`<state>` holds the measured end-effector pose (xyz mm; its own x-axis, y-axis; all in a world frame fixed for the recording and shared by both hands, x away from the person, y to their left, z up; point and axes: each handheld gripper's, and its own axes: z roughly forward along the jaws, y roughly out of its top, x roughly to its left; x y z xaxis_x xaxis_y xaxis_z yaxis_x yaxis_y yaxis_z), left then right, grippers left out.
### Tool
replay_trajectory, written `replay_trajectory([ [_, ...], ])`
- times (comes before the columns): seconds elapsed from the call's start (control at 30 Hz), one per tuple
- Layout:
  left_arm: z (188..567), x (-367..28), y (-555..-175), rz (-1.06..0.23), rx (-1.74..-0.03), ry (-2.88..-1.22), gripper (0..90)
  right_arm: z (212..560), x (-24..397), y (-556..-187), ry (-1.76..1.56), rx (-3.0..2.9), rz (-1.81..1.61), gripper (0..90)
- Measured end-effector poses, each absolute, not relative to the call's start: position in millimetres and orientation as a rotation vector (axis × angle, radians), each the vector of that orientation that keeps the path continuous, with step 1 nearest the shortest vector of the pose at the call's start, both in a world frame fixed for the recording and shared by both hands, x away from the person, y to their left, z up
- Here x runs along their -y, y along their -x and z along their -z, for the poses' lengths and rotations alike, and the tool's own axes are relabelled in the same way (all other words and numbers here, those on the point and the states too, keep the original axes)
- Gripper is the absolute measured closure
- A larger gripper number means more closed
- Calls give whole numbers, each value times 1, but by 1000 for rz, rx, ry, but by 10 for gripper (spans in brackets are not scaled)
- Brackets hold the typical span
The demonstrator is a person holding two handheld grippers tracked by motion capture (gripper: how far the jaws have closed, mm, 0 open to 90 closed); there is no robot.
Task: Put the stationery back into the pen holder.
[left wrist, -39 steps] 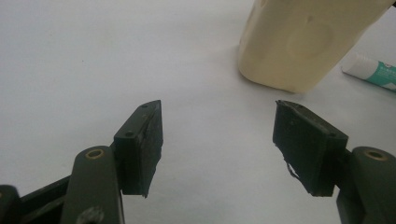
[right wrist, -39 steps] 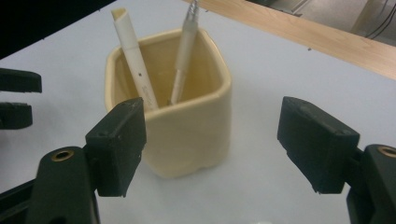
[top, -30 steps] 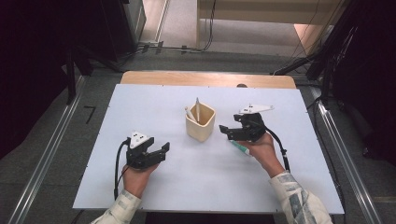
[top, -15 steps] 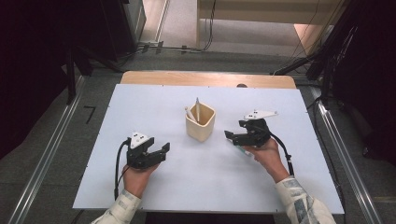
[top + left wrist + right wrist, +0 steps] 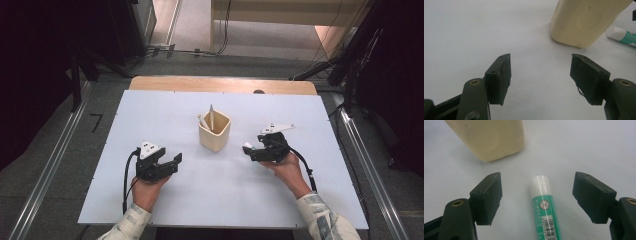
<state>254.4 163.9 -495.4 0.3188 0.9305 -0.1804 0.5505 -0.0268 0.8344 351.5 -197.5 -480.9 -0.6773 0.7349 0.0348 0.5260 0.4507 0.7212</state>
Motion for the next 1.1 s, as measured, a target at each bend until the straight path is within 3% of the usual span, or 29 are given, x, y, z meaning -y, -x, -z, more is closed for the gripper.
replay_trajectory([
  [0.77, 495, -165, -254, -541, -1347, -1693, 343, 498, 200, -349, -1098, -2459, -947, 238],
  [1.1, 495, -165, -254, -540, -1347, -1692, 343, 503, 203, -349, -1104, -2455, -942, 342],
])
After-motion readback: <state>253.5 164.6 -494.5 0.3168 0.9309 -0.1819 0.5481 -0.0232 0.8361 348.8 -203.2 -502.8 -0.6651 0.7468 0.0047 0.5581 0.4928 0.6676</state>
